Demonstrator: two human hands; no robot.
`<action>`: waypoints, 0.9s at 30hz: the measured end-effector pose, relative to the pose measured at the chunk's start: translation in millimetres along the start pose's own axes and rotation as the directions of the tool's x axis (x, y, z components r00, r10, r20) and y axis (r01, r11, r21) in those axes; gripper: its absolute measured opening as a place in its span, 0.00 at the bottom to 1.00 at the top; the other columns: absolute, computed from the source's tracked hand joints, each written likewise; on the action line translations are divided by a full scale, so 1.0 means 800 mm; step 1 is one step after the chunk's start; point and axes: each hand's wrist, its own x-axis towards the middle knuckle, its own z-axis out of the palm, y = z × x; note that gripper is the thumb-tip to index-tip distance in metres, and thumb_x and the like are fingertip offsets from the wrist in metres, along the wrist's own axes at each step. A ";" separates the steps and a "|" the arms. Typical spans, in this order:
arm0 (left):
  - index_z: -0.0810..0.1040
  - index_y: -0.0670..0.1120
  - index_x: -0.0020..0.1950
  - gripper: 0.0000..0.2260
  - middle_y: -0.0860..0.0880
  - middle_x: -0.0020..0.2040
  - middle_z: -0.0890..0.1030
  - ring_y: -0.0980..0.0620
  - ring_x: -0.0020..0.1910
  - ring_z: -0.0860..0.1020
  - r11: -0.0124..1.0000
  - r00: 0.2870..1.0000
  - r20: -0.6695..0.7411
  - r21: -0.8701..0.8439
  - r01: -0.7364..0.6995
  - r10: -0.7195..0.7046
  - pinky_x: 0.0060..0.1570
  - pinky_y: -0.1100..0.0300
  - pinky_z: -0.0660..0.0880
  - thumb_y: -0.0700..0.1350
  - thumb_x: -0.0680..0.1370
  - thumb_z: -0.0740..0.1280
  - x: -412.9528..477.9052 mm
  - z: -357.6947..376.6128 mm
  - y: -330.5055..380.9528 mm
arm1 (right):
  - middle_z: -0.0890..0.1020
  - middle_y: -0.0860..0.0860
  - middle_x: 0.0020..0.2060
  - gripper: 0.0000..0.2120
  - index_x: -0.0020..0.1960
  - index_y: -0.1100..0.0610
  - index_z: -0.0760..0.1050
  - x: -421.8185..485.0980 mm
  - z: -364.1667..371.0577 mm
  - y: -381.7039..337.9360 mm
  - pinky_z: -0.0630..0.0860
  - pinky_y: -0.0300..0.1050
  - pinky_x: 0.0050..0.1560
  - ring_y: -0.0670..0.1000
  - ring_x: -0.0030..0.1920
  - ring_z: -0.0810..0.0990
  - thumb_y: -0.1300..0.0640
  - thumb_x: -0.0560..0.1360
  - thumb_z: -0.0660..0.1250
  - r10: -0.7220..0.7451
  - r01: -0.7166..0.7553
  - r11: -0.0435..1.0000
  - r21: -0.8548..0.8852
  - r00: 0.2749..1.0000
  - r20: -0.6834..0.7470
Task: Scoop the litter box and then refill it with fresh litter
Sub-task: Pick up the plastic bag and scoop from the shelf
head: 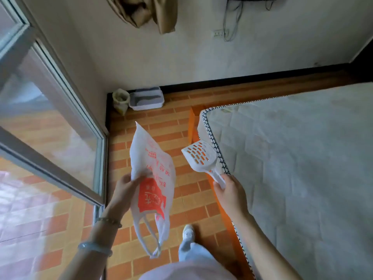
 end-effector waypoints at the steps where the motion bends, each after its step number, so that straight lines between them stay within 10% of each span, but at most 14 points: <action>1: 0.79 0.39 0.51 0.27 0.37 0.44 0.83 0.36 0.42 0.82 1.000 1.000 -0.010 -0.006 -0.007 0.007 0.43 0.42 0.79 0.55 0.60 0.76 0.015 0.001 0.010 | 0.78 0.53 0.37 0.07 0.48 0.61 0.78 0.026 0.004 -0.006 0.63 0.40 0.34 0.53 0.36 0.75 0.58 0.73 0.68 -0.019 0.019 1.000 0.009 1.000 0.009; 27: 0.78 0.39 0.56 0.20 0.36 0.48 0.83 0.35 0.46 0.82 0.981 0.988 -0.121 -0.181 0.070 -0.093 0.48 0.39 0.78 0.48 0.69 0.75 0.502 -0.043 0.219 | 0.74 0.47 0.35 0.08 0.52 0.57 0.76 0.570 0.159 -0.185 0.61 0.33 0.24 0.42 0.28 0.69 0.55 0.75 0.66 -0.161 0.156 0.987 0.037 0.964 0.211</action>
